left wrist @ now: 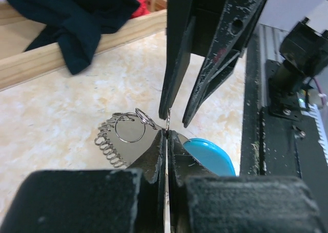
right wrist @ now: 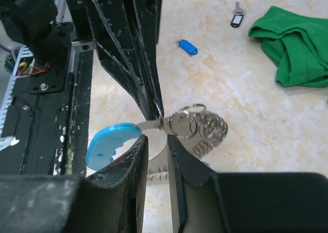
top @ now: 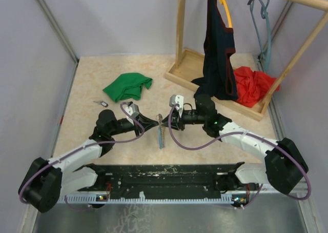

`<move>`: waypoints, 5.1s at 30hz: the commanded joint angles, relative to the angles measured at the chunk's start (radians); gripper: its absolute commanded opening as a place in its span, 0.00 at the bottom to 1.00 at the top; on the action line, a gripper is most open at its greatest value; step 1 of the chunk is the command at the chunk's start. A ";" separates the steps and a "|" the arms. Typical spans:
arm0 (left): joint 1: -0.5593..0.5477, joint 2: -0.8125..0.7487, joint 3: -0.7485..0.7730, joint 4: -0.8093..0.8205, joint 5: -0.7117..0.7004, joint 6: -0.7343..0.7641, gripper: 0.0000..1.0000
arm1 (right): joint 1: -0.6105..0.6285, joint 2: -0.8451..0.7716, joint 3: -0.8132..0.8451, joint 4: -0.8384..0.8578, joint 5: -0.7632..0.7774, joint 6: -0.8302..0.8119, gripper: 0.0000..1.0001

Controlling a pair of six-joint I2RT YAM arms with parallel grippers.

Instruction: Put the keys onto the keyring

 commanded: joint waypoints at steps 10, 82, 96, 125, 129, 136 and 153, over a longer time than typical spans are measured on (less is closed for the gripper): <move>-0.001 -0.312 -0.017 -0.365 -0.419 -0.019 0.00 | 0.011 0.101 0.137 -0.075 0.262 0.006 0.37; -0.001 -0.331 0.058 -0.617 -0.615 -0.064 0.00 | 0.028 0.543 0.613 -1.048 0.847 0.050 0.00; -0.002 -0.317 0.055 -0.615 -0.588 -0.067 0.00 | 0.069 0.727 0.760 -0.963 0.779 0.000 0.10; -0.002 -0.271 0.050 -0.559 -0.505 -0.073 0.00 | 0.048 0.317 0.190 -0.343 0.741 0.025 0.24; -0.002 -0.265 0.052 -0.556 -0.500 -0.076 0.00 | 0.047 0.304 0.144 -0.288 0.761 0.065 0.22; -0.002 -0.253 0.050 -0.546 -0.492 -0.080 0.00 | 0.048 0.309 0.093 -0.204 0.794 0.124 0.18; -0.002 -0.257 0.053 -0.549 -0.493 -0.077 0.00 | 0.048 0.365 0.105 -0.190 0.821 0.128 0.11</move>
